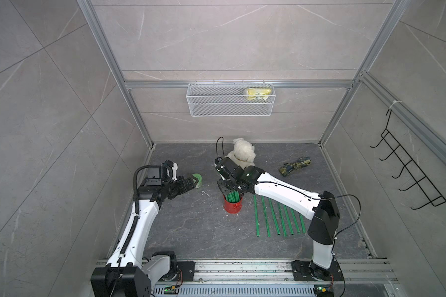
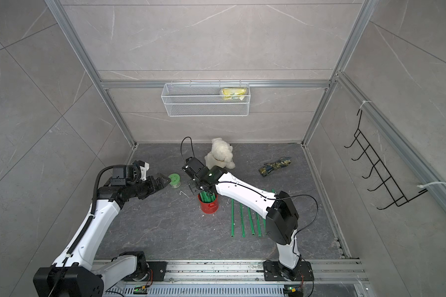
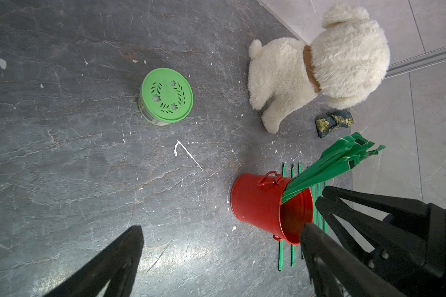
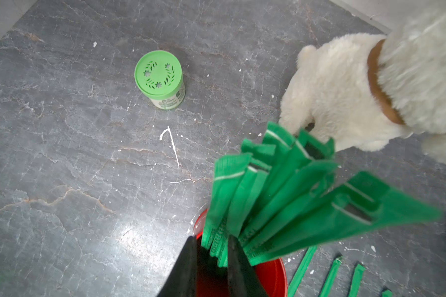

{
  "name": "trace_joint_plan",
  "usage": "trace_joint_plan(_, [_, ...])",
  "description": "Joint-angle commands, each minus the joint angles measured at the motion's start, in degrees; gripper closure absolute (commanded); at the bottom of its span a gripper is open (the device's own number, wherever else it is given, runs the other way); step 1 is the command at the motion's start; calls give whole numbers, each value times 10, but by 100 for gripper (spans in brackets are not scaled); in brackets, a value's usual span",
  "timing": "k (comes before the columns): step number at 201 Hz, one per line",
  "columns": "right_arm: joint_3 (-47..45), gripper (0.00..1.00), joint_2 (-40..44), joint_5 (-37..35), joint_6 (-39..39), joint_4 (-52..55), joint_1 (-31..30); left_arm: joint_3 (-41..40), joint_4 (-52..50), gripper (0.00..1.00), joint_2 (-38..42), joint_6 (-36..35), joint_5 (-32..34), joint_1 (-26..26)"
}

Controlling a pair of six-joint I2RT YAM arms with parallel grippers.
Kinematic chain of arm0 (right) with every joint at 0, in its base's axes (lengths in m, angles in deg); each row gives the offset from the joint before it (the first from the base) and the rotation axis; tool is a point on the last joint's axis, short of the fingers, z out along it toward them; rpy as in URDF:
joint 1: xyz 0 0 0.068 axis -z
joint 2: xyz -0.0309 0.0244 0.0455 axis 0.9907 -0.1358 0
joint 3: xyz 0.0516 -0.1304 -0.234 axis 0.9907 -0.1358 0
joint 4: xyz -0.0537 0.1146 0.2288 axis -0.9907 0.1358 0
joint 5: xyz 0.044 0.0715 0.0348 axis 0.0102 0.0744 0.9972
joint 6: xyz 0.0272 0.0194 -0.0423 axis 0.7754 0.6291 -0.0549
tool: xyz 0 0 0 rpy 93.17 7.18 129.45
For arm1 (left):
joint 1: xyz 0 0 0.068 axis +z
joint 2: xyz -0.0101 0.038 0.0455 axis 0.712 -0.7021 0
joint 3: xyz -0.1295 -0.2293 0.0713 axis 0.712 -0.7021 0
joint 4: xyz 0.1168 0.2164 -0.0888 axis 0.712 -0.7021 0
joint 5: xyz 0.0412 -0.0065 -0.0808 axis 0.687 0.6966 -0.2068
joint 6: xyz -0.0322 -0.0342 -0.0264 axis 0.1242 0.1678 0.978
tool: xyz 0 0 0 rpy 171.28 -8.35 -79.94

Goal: Take the straws out of the storage container
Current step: Pick up the straw from the container.

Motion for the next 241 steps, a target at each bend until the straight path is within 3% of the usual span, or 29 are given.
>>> trace_joint_plan(1, [18, 76, -15, -20, -5, 17, 2, 25, -10, 0, -2, -15, -7, -1])
trace_joint_plan(127, [16, 77, -33, -16, -3, 25, 16, 25, -10, 0, -2, -17, -9, -1])
trace_joint_plan(183, [19, 67, -40, -15, -3, 26, 18, 25, -10, 0, -3, -16, -9, 0])
trace_joint_plan(241, [19, 79, -36, -7, -1, 27, 18, 25, -10, 0, -1, -16, -12, -1])
